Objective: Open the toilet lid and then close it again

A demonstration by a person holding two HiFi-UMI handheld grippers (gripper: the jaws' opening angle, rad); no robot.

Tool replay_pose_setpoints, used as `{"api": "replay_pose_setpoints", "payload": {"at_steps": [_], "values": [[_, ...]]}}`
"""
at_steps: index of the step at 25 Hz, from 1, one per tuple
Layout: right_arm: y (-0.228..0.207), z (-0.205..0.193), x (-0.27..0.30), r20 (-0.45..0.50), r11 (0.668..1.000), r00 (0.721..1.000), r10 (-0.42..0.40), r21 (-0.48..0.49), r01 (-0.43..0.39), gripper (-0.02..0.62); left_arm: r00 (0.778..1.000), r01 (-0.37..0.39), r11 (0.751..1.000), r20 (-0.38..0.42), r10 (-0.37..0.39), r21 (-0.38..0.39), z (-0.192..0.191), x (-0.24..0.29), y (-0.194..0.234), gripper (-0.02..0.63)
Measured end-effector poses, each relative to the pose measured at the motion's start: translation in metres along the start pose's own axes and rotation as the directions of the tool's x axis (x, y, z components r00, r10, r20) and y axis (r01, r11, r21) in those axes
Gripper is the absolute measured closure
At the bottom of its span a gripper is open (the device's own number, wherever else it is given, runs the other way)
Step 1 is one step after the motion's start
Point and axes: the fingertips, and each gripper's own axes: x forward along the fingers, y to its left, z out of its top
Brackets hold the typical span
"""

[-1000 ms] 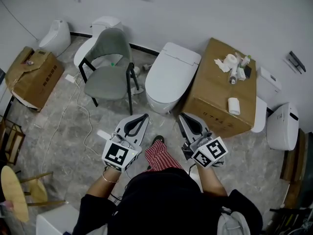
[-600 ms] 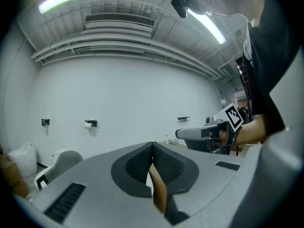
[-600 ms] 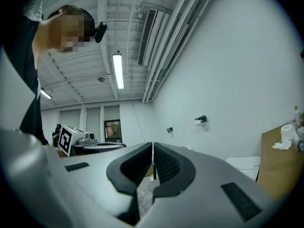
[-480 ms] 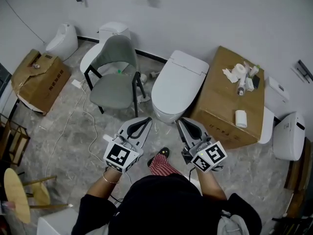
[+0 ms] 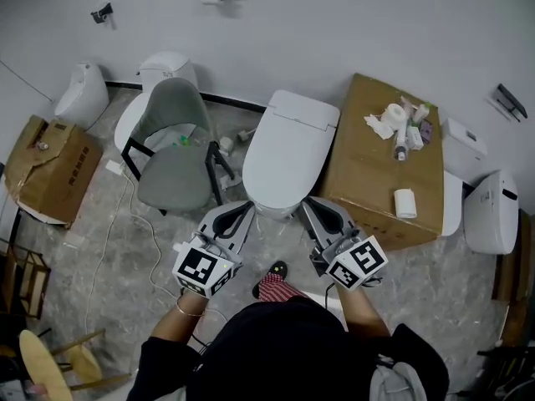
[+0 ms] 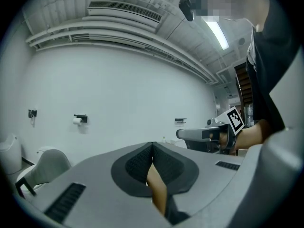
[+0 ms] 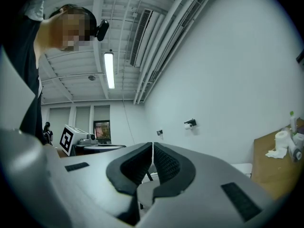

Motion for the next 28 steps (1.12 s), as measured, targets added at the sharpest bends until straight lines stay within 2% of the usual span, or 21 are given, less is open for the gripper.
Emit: {"api": "replay_pose_setpoints", "payload": {"at_steps": [4, 9, 15, 28], "values": [[-0.021, 0.004, 0.010, 0.004, 1.000, 1.000, -0.021, -0.002, 0.021, 0.574, 1.000, 0.022, 0.999, -0.009, -0.021, 0.037, 0.002, 0.023, 0.008, 0.603], [-0.040, 0.006, 0.019, 0.000, 0.999, 0.999, -0.043, -0.009, 0.043, 0.574, 0.998, 0.062, 0.998, -0.017, -0.061, 0.013, 0.001, 0.049, 0.019, 0.603], [-0.074, 0.009, 0.022, 0.003, 0.995, 0.995, -0.096, -0.007, 0.096, 0.574, 0.994, 0.109, 0.994, -0.029, -0.108, 0.020, 0.000, 0.084, 0.025, 0.601], [-0.125, 0.009, 0.041, 0.004, 0.990, 0.990, -0.142, -0.010, 0.142, 0.574, 0.990, 0.142, 0.989, -0.027, -0.141, 0.032, 0.002, 0.139, 0.052, 0.603]]}}
